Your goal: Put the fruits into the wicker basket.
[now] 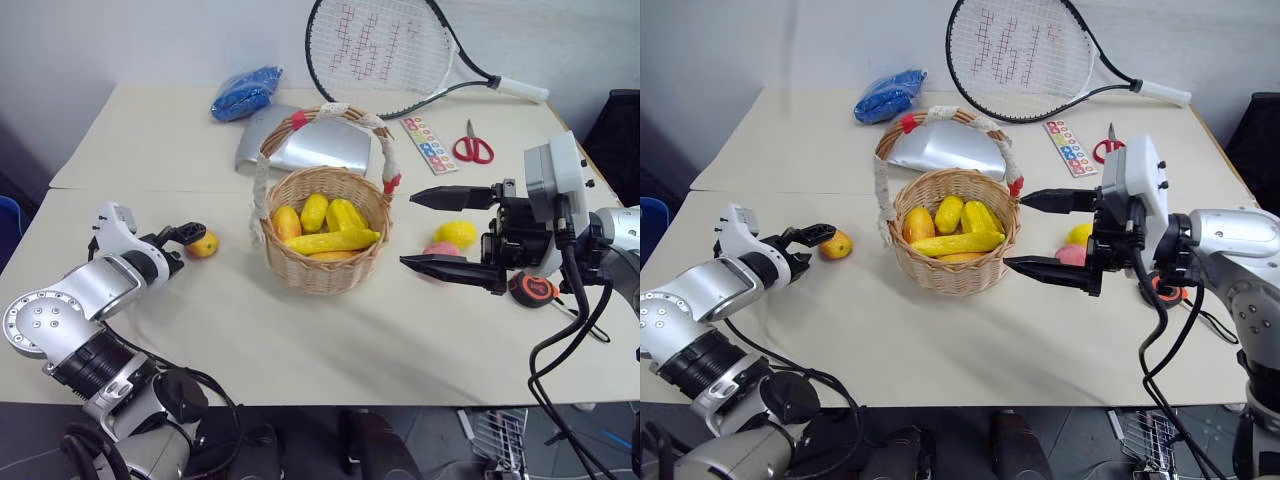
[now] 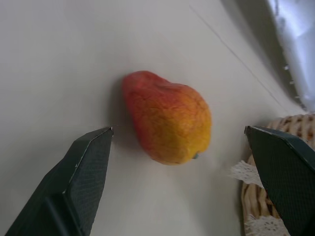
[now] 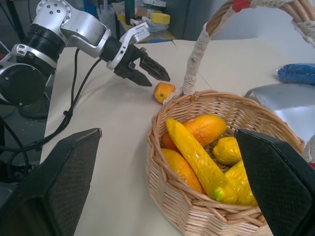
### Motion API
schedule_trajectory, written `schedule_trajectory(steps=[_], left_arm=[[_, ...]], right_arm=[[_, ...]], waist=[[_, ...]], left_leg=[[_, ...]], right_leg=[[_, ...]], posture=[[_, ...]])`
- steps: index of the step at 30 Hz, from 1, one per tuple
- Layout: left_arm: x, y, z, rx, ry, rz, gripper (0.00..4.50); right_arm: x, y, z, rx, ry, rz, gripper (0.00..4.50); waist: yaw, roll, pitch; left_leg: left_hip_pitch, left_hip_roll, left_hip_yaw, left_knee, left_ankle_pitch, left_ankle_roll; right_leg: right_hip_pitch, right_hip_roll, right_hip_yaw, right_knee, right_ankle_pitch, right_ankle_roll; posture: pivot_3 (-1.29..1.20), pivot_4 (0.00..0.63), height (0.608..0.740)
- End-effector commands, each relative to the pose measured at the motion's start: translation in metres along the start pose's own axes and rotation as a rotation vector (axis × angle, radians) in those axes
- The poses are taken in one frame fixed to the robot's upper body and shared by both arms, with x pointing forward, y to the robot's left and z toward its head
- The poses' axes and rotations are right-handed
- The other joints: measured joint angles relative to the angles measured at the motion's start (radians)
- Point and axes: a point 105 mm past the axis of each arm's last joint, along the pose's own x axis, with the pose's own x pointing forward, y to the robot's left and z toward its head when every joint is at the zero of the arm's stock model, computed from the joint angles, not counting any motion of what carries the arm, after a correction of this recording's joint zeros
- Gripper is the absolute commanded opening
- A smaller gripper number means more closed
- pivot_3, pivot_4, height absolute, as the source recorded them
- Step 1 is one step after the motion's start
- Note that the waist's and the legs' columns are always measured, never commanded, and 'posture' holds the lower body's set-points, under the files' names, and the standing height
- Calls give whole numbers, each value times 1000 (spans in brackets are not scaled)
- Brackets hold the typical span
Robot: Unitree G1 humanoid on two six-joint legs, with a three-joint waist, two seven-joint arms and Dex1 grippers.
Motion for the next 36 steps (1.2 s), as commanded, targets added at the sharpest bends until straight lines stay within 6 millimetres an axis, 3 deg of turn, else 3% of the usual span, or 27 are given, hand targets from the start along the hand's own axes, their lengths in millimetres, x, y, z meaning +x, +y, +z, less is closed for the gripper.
schedule_trajectory(steps=[1, 6, 10, 15, 20, 22, 25, 27, 31, 34, 36], left_arm=[[12, -11, 5, 24, 53, 16, 4500], [31, -16, 3, 4, 142, 10, 4500], [39, -7, -7, 3, 228, 59, 3633], [42, -5, 0, 8, 225, 65, 2241], [27, 10, 10, 118, 176, 72, 2125], [12, 15, 15, 323, 124, 26, 2125], [-25, -2, 2, 493, 156, -278, 2125], [-58, -16, -5, 634, 181, -453, 2125], [-98, -47, -20, 777, 253, -715, 2125], [-111, -74, -31, 891, 274, -869, 2125], [-99, -102, -33, 995, 198, -922, 2125]], right_arm=[[-5, -1, 15, -70, -55, -49, 4466], [-6, -2, 16, -80, -60, -67, 4466], [-12, -2, 14, -77, -65, -80, 4500], [-16, -3, 10, -76, -59, -95, 4500], [-19, -3, 9, -75, -58, -101, 4500], [-23, -4, 6, -68, -50, -106, 4500], [-33, -4, 0, -44, -23, -123, 4500], [-45, -1, -5, -9, 1, -121, 4500], [-60, 7, -16, 46, 65, -99, 4500], [-67, 12, -24, 83, 89, -93, 4500], [-71, 8, -32, 93, 100, -137, 4500]], waist=[[1, 0, 0], [3, 0, 0], [2, 0, 0], [3, 0, 0], [-2, 0, 0], [-16, 0, 0], [-35, 1, 0], [-29, 0, 1], [0, 0, 1], [5, 0, 1], [11, 0, 1]], left_leg=[[0, 0, 0, 0, 0, 0], [0, -7, -1, -1, 0, 1], [0, -7, -1, -1, 0, 1], [0, -7, -2, -2, 2, 3], [0, -8, -3, -2, 2, 3], [1, -7, -1, -4, 2, 2], [2, -4, 0, -7, 2, -1], [1, -2, -2, -8, 3, -2], [0, -4, -8, -7, 2, -1], [0, -9, -12, -7, 0, 9], [1, -10, -12, -7, 1, 10]], right_leg=[[0, 0, 0, 0, 0, 0], [0, -3, -2, -1, 0, 0], [0, -5, -7, 0, 0, 0], [1, -10, -10, 1, 0, 0], [1, -11, -10, 1, 0, 1], [0, -10, -10, 1, 0, 1], [-1, -9, -8, 1, -1, -2], [-2, -9, -9, 2, -3, -5], [0, -12, -13, 0, -5, -8], [4, -16, -14, -2, -6, -12], [6, -17, -14, -3, -7, -14]], posture=[[0, 150, 740], [0, 150, 740], [0, 150, 740], [0, 150, 740], [0, 150, 740], [0, 150, 740], [0, 150, 740], [0, 150, 740], [0, 150, 740], [0, 150, 740], [0, 150, 740]])
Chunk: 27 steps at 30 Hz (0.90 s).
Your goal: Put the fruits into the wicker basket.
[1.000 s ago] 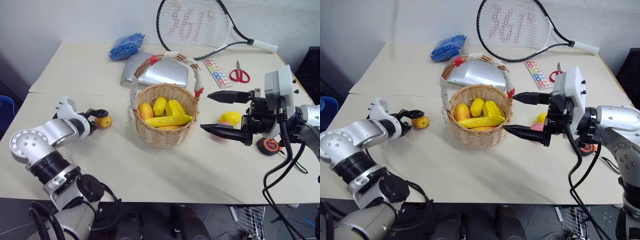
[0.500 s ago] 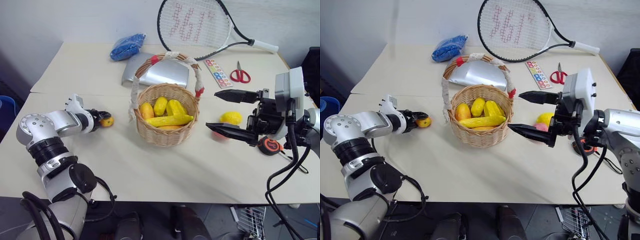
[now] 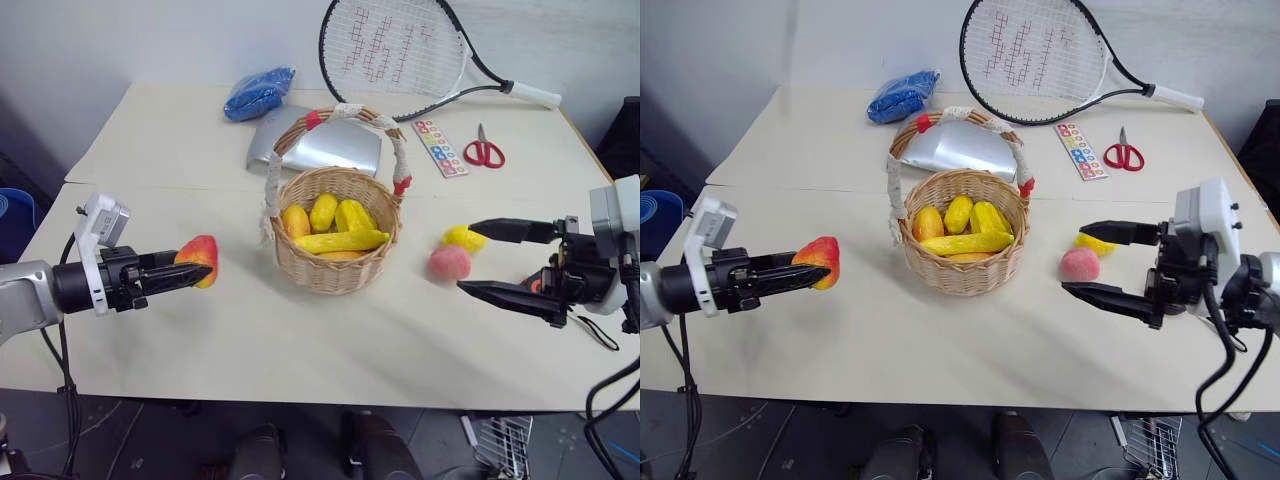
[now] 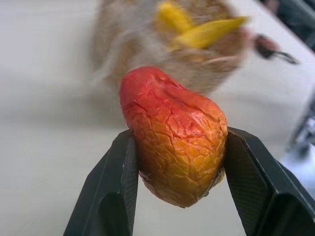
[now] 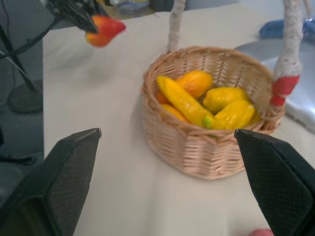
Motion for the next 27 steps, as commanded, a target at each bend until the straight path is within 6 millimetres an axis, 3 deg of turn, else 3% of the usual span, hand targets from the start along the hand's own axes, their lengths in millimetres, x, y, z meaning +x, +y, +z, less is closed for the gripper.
schedule_trajectory(steps=[1, 5, 7, 9, 12, 14, 20, 23, 27], left_arm=[[37, -19, 32, 224, -60, -104, 2125], [67, -34, 45, 322, -65, -216, 2125], [97, -28, 52, 388, -53, -172, 2125], [125, -9, 55, 431, -17, -53, 2125], [145, 2, 55, 498, -4, -10, 2125], [154, 0, 58, 494, -48, -42, 2825], [147, -3, 69, 498, -150, -68, 4468], [127, -18, 76, 464, -218, -182, 4468], [95, -39, 73, 436, -216, -348, 4468]], right_arm=[[-9, -6, 1, -32, 1, -61, 4500], [-10, -4, -6, -34, 5, -82, 4500], [-7, 3, -12, -36, 24, -78, 4500], [-4, 10, -15, -38, 29, -75, 4500], [0, 14, -15, -28, 11, -93, 4500], [4, 20, -18, -17, 14, -91, 4500], [4, 23, -25, -9, 22, -167, 4500], [-6, 18, -31, 15, 35, -250, 4500], [-42, 11, -50, 70, 95, -418, 4500]], waist=[[8, 0, 0], [13, 0, 0], [16, 1, 0], [21, 1, 0], [15, 1, 0], [8, 1, 0], [11, 1, 0], [13, 1, 0], [18, 1, 0]], left_leg=[[0, -1, -1, 0, 1, 1], [-1, 0, -1, 0, 1, 2], [-2, 1, 0, 0, 1, 0], [-2, 0, 0, 1, 2, -1], [-2, -1, 1, 2, 2, 0], [-2, 0, 4, 3, 2, 0], [-3, 2, 3, 3, 2, 0], [-2, 1, 3, 3, 2, 0], [-3, 2, 3, 3, 2, -1]], right_leg=[[2, 0, 0, -1, 2, 3], [3, 4, 0, -5, 9, 13], [2, 6, 1, -7, 8, 13], [2, 8, 2, -7, 8, 14], [2, 9, 4, -8, 10, 16], [2, 9, 6, -8, 10, 16], [1, 9, 6, -8, 10, 16], [1, 8, 6, -7, 10, 16], [1, 8, 5, -7, 10, 16]], posture=[[0, 150, 740], [0, 150, 740], [0, 150, 740], [0, 150, 740], [0, 150, 740], [0, 150, 740], [0, 150, 740], [0, 150, 740], [0, 150, 740]])
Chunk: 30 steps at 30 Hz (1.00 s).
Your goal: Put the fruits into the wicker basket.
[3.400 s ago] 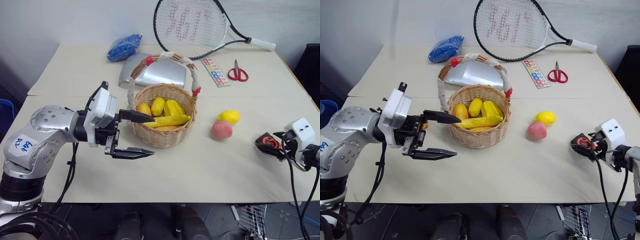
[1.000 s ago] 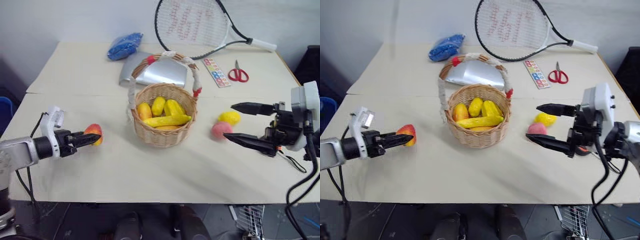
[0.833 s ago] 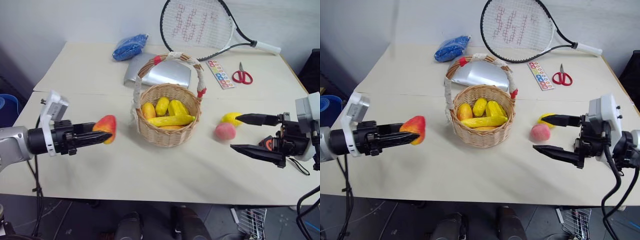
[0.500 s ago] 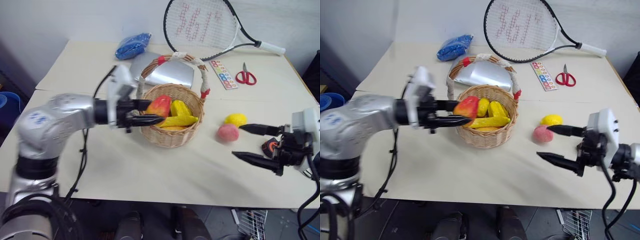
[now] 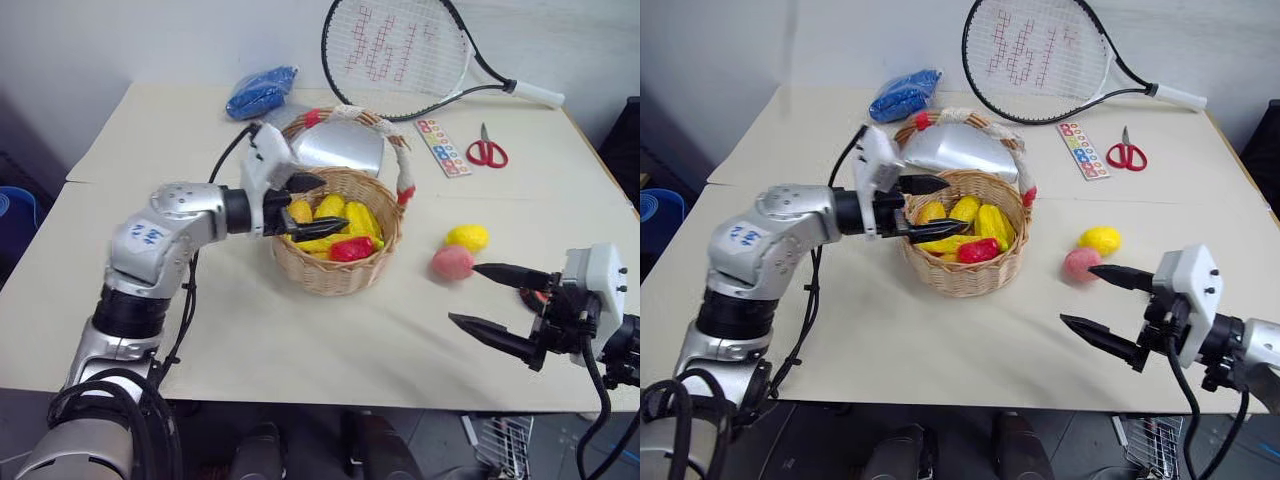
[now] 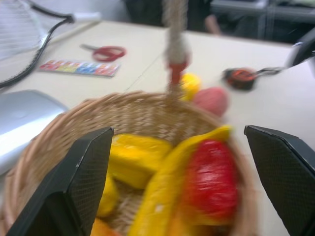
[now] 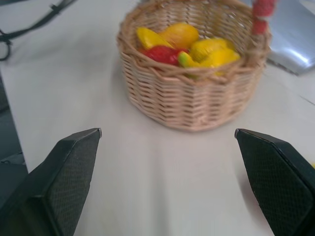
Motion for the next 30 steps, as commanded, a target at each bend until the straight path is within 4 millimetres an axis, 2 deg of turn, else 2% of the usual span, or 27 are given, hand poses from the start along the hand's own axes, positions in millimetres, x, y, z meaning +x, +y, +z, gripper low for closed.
schedule_trajectory(steps=[1, 4, 6, 8, 10, 12, 16, 19, 24, 28, 30], left_arm=[[-24, -24, 22, 32, -58, -129, 4468], [-40, -31, 22, 35, -22, -173, 4468], [-52, -32, 12, 55, 36, -189, 4468], [-64, -28, 1, 66, 93, -185, 4468], [-82, -27, -11, 45, 157, -208, 4468], [-90, -31, -6, 43, 148, -244, 4468], [-82, -40, 15, 37, 63, -290, 4468], [-81, -48, 14, 51, 82, -320, 4468], [-79, -51, 19, 31, 65, -330, 4468], [-77, -37, 10, -2, 59, -277, 4468], [-74, -40, 15, 5, 46, -287, 4468]], right_arm=[[-33, -17, -7, 3, 28, -171, 4500], [-65, -23, -18, 81, 74, -263, 4500], [-78, -22, -20, 120, 83, -280, 4500], [-85, -22, -21, 122, 104, -290, 4500], [-82, -22, -23, 102, 131, -288, 4500], [-68, -25, -24, 86, 122, -263, 4500], [-33, -43, -34, 88, 108, -248, 4500], [-1, -59, -44, 96, 111, -274, 4500], [47, -81, -44, 126, 49, -313, 4500], [76, -83, -50, 198, 29, -274, 4500], [86, -88, -60, 222, 59, -295, 4500]], waist=[[2, 0, 0], [3, 0, 0], [0, 0, 0], [-9, 1, 0], [-22, 1, 0], [-27, 1, 0], [-25, -1, 0], [-25, 1, 0], [-25, 2, 1], [-24, 3, 1], [-24, 3, 1]], left_leg=[[0, 0, 0, 0, 0, 0], [1, -1, 0, 0, 0, 0], [3, -1, 0, 0, -1, 2], [5, 0, 0, 0, -3, 5], [7, 0, -2, -1, -3, 5], [6, 0, -2, -2, -3, 5], [4, 0, -3, -2, -4, 7], [4, -1, -3, -1, -5, 8], [1, -1, -2, -1, -1, 1], [1, -1, -2, 0, -1, 1], [1, -1, -1, 0, -1, 2]], right_leg=[[0, 0, 0, 0, 0, 0], [1, -1, 0, 0, 0, 0], [3, -1, 0, -1, 0, 0], [6, 0, -1, -3, 0, 0], [8, 0, -2, -4, 0, -1], [7, 1, -2, -4, -1, -1], [7, -1, -3, -6, 0, 0], [7, -2, -3, -7, 0, 0], [3, 0, -2, -6, 0, 0], [3, 0, -2, -5, 0, 0], [3, 0, -2, -5, 0, 0]], posture=[[0, 150, 740], [0, 150, 740], [0, 150, 740], [0, 150, 740], [0, 150, 740], [0, 150, 740], [0, 150, 740], [0, 150, 740], [0, 150, 740], [0, 150, 740], [0, 150, 740]])
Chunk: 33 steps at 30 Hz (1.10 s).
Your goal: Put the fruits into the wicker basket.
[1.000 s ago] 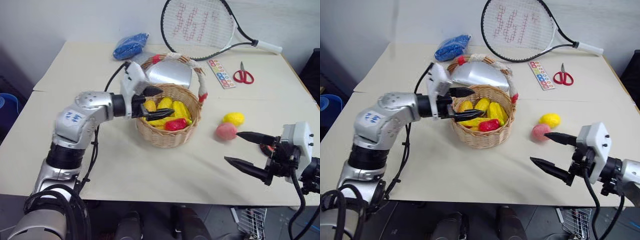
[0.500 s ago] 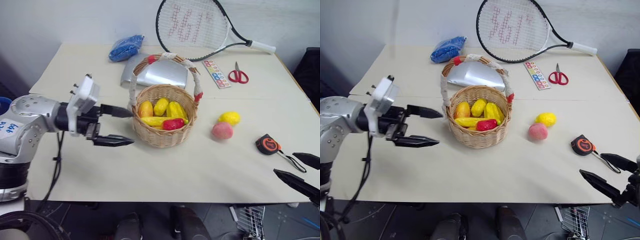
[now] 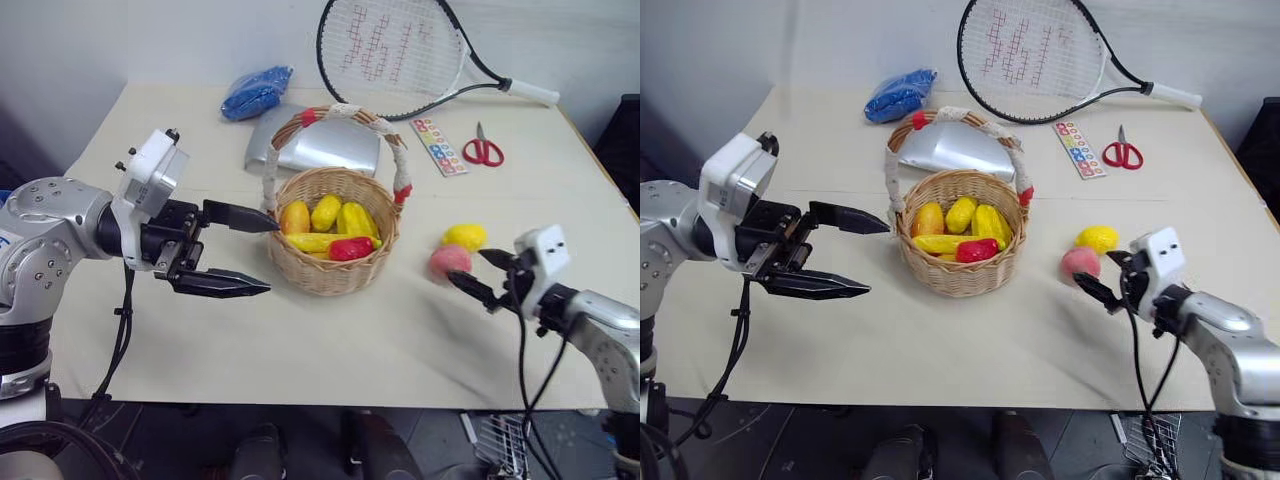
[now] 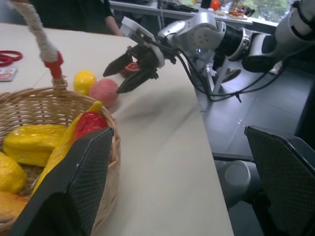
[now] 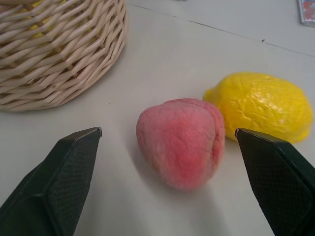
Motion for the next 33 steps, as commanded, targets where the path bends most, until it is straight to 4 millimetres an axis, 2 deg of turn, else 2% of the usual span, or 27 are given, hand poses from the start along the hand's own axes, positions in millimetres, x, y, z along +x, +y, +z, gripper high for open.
schedule_trajectory(steps=[1, 3, 5, 13, 16, 17, 20, 28, 30, 33], left_arm=[[3, -3, 16, 54, -23, -7, 4468], [4, -5, 21, 68, -36, -10, 4500], [3, -4, 23, 76, -31, -3, 4500], [-4, 2, 22, 87, -22, 49, 4500], [-6, 3, 22, 93, -26, 59, 4500], [-6, 3, 23, 97, -29, 63, 4500], [-6, 4, 24, 106, -34, 70, 4500], [-7, 5, 31, 130, -45, 81, 4500], [-7, 5, 32, 131, -47, 83, 4500], [-7, 6, 32, 134, -44, 89, 4500]], right_arm=[[12, -7, -13, 3, 45, -43, 4500], [16, -10, -17, -1, 52, -64, 4119], [17, -6, -11, 22, 11, -44, 3652], [-7, 19, 13, 24, -109, 91, 867], [-10, 12, 15, 13, -87, 48, 24], [-10, 10, 15, 36, -81, 43, 162], [-10, 10, 21, 82, -100, 50, 993], [-2, 20, 35, 35, -128, 70, 3697], [2, 20, 32, 2, -109, 59, 4368], [11, 18, 21, -3, -69, 51, 4438]], waist=[[0, 0, 0], [2, 0, 0], [0, 0, 0], [-2, 0, 0], [-2, 0, 0], [-1, 0, 0], [-1, 0, 0], [-1, 0, 0], [-2, 0, 0], [-2, 0, 0]], left_leg=[[0, 0, 0, 0, 0, 0], [-1, 0, 0, 0, 0, 0], [-1, 0, 0, 0, 0, 0], [-1, 1, 3, 0, 1, -1], [-1, 1, 4, 0, 1, -1], [0, 1, 4, 0, 1, -1], [-1, 1, 4, 1, 1, -1], [-2, 0, 6, 0, 1, -1], [-2, 1, 6, 0, 1, -1], [-2, 1, 6, 1, 1, -1]], right_leg=[[0, 0, 0, 0, 0, 0], [0, -1, 0, 0, 0, 0], [-1, -1, 0, 0, 0, 0], [-4, 0, 2, 6, 0, 0], [-5, 0, 2, 7, 0, 0], [-5, 0, 3, 7, 0, 0], [-5, 0, 3, 7, 0, 0], [-7, 0, 4, 7, 0, 0], [-8, 0, 4, 8, 0, 0], [-8, 0, 4, 8, 0, 0]], posture=[[0, 150, 740], [0, 150, 740], [0, 150, 740], [0, 150, 740], [0, 150, 740], [0, 150, 740], [0, 150, 740], [0, 150, 740], [0, 150, 740], [0, 150, 740]])
